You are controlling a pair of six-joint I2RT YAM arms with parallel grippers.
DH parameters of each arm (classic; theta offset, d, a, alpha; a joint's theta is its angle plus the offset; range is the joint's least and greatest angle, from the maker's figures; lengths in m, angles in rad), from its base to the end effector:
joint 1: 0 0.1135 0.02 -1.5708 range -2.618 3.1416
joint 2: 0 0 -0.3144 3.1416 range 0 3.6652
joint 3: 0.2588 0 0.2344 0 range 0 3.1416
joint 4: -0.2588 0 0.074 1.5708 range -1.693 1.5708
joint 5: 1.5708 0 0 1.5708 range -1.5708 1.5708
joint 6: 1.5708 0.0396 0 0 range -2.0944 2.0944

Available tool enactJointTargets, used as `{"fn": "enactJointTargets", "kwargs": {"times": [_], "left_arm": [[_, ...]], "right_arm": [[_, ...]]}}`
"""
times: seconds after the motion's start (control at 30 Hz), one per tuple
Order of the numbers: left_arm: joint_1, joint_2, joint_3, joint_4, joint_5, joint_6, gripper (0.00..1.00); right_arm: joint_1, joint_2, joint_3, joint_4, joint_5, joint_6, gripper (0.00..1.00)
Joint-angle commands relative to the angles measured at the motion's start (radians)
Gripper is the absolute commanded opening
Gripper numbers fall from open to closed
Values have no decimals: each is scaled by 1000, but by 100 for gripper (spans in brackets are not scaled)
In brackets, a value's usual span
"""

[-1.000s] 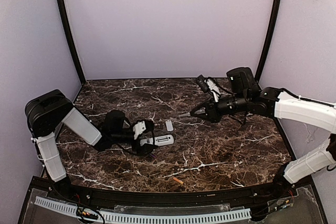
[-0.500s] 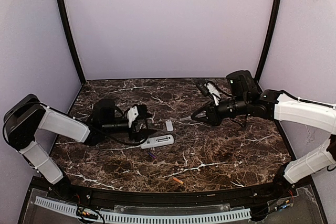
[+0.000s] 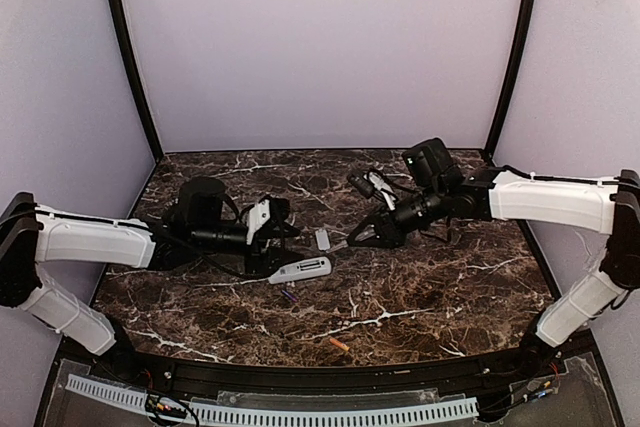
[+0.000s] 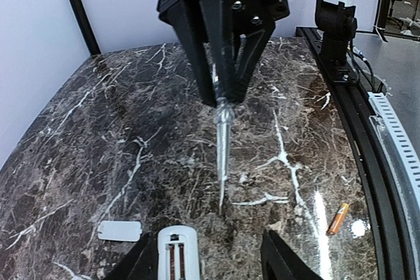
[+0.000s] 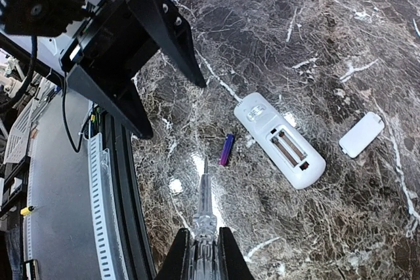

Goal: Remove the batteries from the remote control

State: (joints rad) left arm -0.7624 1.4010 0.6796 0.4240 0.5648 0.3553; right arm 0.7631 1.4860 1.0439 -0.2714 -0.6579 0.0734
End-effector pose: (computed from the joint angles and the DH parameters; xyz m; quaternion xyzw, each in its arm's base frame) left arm 0.1874 -0.2083 0.2873 0.5499 0.5669 -0.3349 0.5139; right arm 0.2026 0.2273 0.3151 -0.4173 0.7647 0.4283 0.2401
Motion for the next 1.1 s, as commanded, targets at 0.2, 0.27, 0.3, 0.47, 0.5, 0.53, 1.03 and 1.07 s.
{"fn": "enactJointTargets", "kwargs": {"times": [0.2, 0.27, 0.3, 0.47, 0.5, 0.53, 1.03, 1.07], "left_arm": [[-79, 54, 101, -86, 19, -44, 42], [-86, 73, 109, -76, 24, -55, 40], [-88, 85, 111, -66, 24, -60, 40], [-95, 128, 130, -34, 36, -74, 35], [-96, 133, 133, -33, 39, -76, 34], [-97, 140, 140, -32, 45, -78, 33], [-101, 160, 137, 8, 51, -107, 23], [-100, 161, 138, 11, 52, -109, 22]], "right_arm": [[73, 53, 92, -45, -8, -21, 0], [83, 54, 98, -49, 3, -17, 0], [87, 53, 101, -52, 7, -15, 0], [102, 54, 107, -57, 22, -15, 0], [103, 56, 107, -56, 24, -15, 0], [105, 60, 110, -56, 26, -15, 0], [114, 109, 151, -60, 17, -28, 0], [114, 111, 152, -61, 18, -26, 0]]}}
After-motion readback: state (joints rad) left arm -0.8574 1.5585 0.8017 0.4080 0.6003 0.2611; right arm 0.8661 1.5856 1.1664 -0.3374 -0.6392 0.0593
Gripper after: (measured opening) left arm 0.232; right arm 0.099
